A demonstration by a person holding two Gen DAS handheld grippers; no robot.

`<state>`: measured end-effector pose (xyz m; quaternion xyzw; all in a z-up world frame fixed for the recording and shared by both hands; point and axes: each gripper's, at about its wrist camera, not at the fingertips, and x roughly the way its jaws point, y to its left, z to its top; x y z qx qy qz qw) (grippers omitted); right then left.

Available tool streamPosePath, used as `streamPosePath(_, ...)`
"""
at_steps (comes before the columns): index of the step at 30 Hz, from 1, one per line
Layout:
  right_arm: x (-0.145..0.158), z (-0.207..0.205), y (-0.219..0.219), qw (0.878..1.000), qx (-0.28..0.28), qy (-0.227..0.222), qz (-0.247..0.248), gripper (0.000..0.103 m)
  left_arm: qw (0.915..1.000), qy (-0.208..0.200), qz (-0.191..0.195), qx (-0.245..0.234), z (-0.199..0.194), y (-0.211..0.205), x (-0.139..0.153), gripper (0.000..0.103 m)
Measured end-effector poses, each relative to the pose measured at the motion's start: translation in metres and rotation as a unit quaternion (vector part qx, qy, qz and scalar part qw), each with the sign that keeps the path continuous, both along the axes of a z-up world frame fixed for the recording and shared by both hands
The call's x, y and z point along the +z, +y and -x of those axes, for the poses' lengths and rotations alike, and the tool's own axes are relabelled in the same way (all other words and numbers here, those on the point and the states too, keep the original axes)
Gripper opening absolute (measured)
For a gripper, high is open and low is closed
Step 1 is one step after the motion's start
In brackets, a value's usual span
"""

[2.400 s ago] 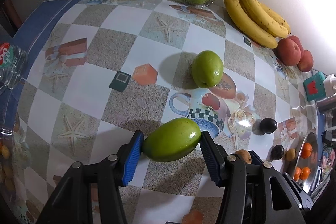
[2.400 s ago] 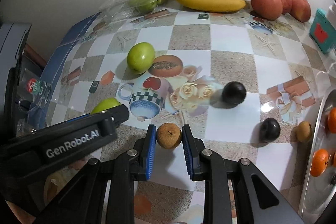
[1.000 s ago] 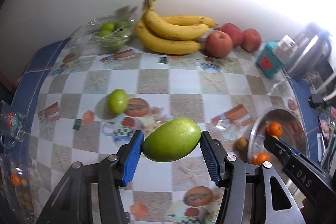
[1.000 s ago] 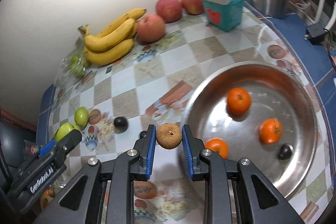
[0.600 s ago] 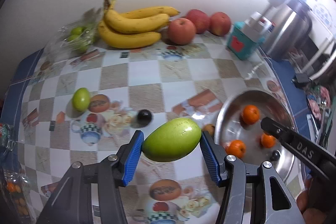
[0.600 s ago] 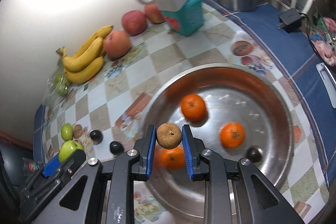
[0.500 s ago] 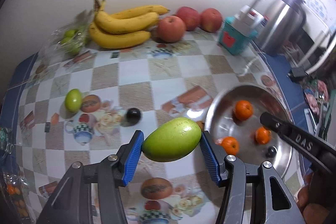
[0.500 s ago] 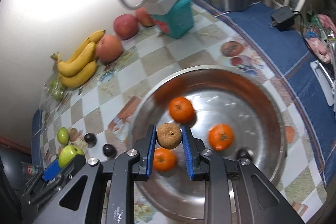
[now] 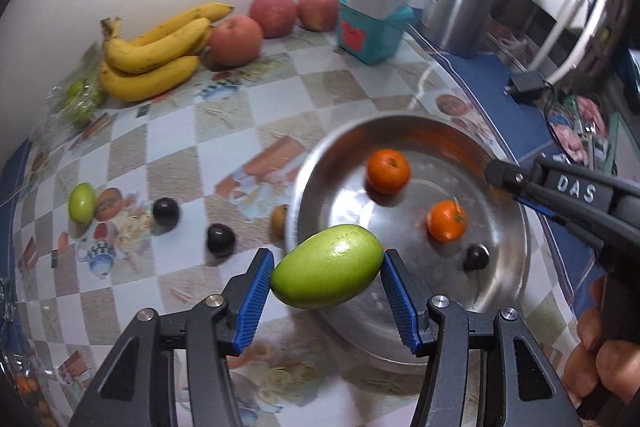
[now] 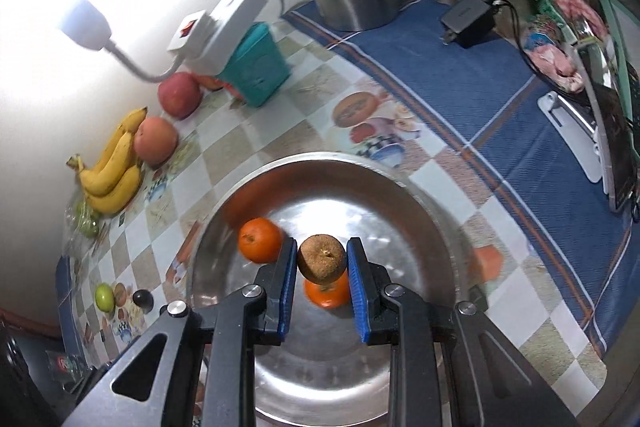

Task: Organize fruits
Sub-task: 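Carry both fruits over the steel bowl and open the right tool to drop the pear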

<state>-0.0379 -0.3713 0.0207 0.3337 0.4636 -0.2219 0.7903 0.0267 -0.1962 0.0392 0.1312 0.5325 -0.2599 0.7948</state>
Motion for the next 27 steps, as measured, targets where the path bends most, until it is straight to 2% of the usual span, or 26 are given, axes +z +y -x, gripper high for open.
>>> streamPosePath(12,-0.028,0.001,-0.009,0.999,-0.015,0.031,-0.016,0.026,0.9989,0.028,-0.019,-0.033,0.018,-0.027,-0.022,0.059)
streamPosePath(27,-0.041,0.000,-0.010,0.997,-0.017,0.067,-0.023,0.026,0.9975,0.055,-0.032,-0.032,0.020,-0.031,-0.040,0.059)
